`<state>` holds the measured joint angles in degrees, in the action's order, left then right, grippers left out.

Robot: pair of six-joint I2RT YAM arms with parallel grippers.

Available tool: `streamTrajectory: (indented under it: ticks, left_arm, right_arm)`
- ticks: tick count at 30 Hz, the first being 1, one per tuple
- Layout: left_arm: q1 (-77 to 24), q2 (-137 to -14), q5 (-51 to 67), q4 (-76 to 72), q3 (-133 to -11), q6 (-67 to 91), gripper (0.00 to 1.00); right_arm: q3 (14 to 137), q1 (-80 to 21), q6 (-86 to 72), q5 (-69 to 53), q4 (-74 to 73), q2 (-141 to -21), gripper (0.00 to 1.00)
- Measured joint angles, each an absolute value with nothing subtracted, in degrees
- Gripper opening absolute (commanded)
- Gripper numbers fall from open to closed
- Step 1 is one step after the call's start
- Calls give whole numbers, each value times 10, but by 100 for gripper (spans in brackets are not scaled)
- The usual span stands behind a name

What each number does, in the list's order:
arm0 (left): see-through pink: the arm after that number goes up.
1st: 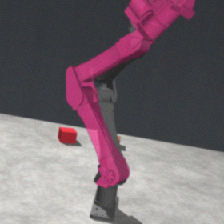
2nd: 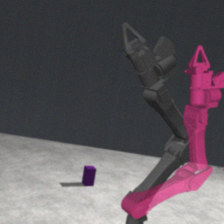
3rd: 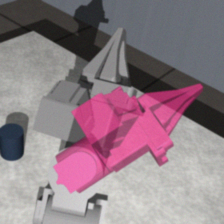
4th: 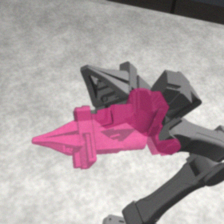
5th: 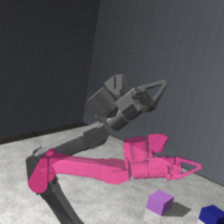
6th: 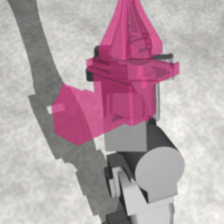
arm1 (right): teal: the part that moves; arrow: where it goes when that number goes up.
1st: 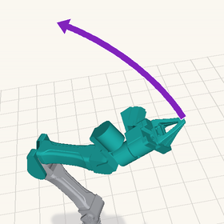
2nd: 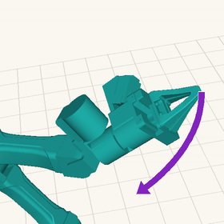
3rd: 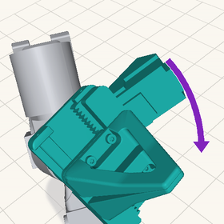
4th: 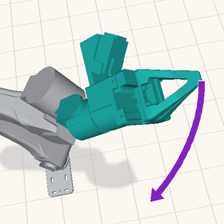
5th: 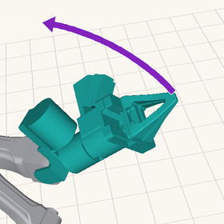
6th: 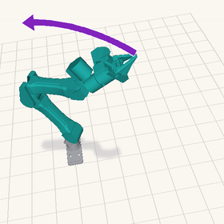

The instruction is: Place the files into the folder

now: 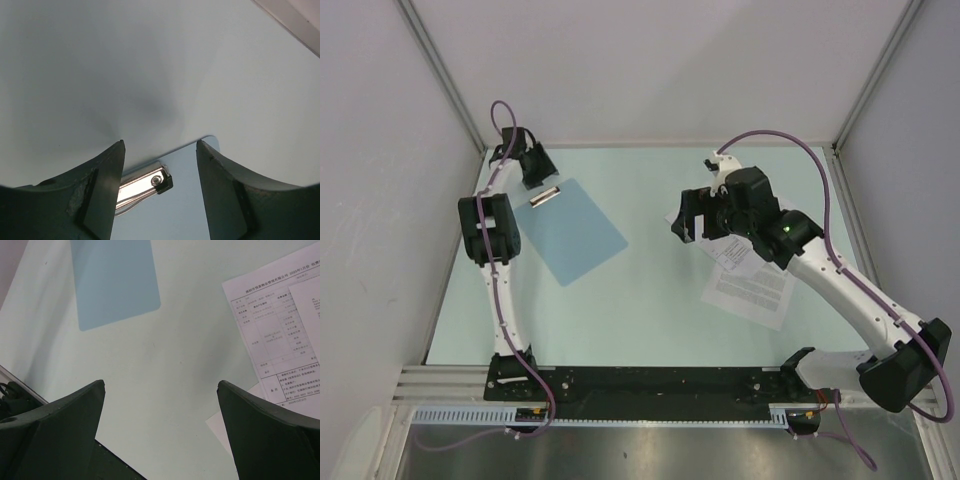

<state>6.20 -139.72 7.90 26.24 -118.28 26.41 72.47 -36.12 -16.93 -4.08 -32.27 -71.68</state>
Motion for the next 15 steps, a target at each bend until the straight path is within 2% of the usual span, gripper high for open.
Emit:
streamTrajectory:
  ticks: [11,15]
  left_arm:
    - [68,-1378,82,259,-1136,272,62]
    - [69,-1329,81,245,-1057,273,63]
  right_arm:
    - [717,-367,-171,-44,-322,-724,100]
    - [708,-367,-171,-44,-318,-725,100]
